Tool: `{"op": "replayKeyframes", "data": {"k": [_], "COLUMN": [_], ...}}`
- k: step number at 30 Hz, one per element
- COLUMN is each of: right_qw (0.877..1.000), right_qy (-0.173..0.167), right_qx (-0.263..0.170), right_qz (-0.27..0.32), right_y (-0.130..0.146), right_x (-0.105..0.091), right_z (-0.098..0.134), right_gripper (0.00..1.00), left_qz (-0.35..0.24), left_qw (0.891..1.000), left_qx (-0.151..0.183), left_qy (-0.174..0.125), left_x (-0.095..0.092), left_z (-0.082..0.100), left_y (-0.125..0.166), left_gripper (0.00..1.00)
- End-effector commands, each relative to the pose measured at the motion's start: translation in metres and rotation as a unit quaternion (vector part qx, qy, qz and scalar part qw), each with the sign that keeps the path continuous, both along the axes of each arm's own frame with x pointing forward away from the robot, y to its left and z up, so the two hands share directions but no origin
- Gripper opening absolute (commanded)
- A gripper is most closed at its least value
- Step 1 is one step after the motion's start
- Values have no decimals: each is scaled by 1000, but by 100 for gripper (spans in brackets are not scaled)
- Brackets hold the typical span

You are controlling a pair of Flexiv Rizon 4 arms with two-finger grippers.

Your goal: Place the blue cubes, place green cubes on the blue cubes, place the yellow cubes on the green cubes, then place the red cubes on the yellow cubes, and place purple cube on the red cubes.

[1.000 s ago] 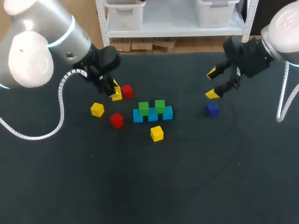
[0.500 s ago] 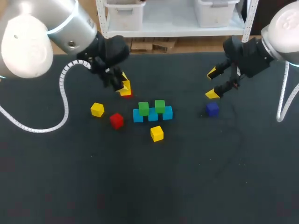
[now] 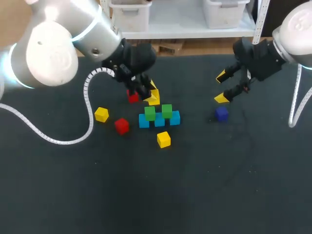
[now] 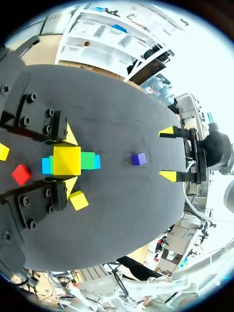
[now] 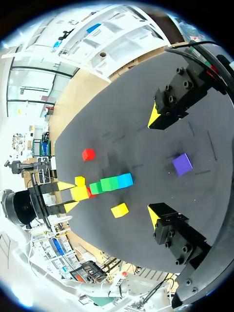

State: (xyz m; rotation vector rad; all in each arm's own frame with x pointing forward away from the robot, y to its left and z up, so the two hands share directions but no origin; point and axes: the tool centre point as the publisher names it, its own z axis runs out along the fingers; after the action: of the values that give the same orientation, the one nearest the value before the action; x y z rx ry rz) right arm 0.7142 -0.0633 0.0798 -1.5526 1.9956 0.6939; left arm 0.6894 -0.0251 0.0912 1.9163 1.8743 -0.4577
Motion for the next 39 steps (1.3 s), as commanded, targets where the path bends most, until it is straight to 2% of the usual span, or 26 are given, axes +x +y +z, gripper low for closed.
{"op": "replayKeyframes", "data": {"k": [1, 3, 5, 18, 39], "right_qw": [1000, 1000, 1000, 1000, 1000], "right_qy": [-1, -1, -1, -1, -1], "right_qx": [1, 1, 1, 1, 1], "right_qz": [0, 0, 0, 0, 0], "right_y": [0, 0, 0, 0, 0], "right_x": [-1, -1, -1, -1, -1], "right_z": [0, 0, 0, 0, 0], "right_gripper": [100, 100, 100, 100, 100], "left_qz": [-10, -12, -14, 7, 22], "left_qw": [1000, 1000, 999, 999, 998], "left_qx": [27, 17, 31, 33, 47], "left_qy": [10, 11, 15, 18, 25], "left_x": [5, 4, 3, 3, 2], "left_z": [-5, -6, -7, -14, -22], "left_y": [-12, -16, -18, -23, -12], "left_gripper": [0, 0, 0, 0, 0]}}
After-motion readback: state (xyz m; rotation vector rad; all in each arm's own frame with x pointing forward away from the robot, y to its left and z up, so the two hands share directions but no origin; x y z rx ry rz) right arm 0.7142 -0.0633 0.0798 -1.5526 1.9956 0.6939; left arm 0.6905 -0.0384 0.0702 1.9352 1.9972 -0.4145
